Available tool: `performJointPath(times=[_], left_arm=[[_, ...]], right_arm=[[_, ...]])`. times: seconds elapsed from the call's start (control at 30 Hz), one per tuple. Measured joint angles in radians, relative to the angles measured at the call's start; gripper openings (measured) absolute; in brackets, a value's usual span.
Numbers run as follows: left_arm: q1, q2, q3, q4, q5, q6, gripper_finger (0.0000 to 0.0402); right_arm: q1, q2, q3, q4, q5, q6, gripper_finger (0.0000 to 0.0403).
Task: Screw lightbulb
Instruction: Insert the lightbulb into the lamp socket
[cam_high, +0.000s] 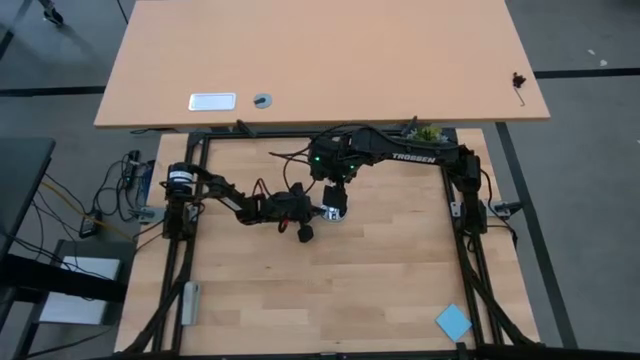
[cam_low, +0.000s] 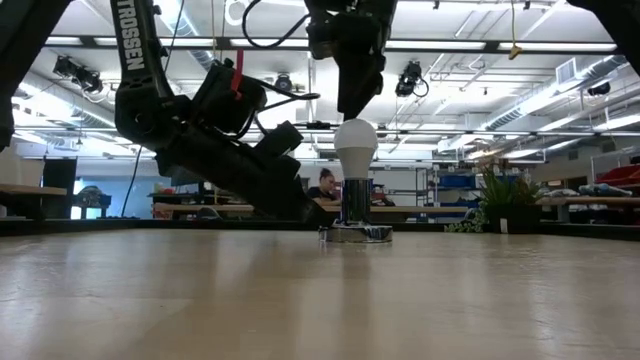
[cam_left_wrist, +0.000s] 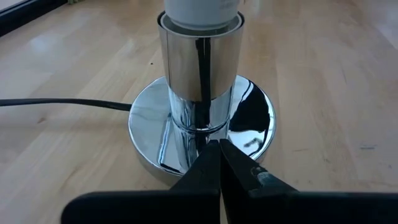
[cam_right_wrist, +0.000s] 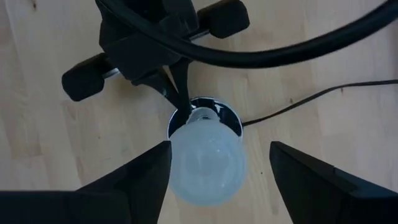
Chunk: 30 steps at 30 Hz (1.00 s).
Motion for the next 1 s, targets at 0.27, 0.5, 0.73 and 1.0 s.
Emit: performJointPath(times=[0.27,0.5,0.73,1.0], left_arm=[[0.000,0.001,-0.001,0.003,0.000,-0.001,0.0001],[-0.001,0.001,-0.001,0.004,0.001,-0.001,0.0001],[-0.001,0.002,-0.001,0.005,0.001,-0.001,0.0001],[-0.001,0.002,-0.001,0.006,-0.005,-0.001,0.0001]], right_arm=[[-0.006,0.000,-0.012,-0.043,-0.026,-0.015,0.0280],[-0.006,0.002,-0.064,-0.019,-0.034,-0.016,0.0281],[-0.007,0.002,-0.067,-0.013,-0.033,-0.016,0.0279],[-0.006,0.002,-0.067,-0.008,-0.022,0.172,0.0254]])
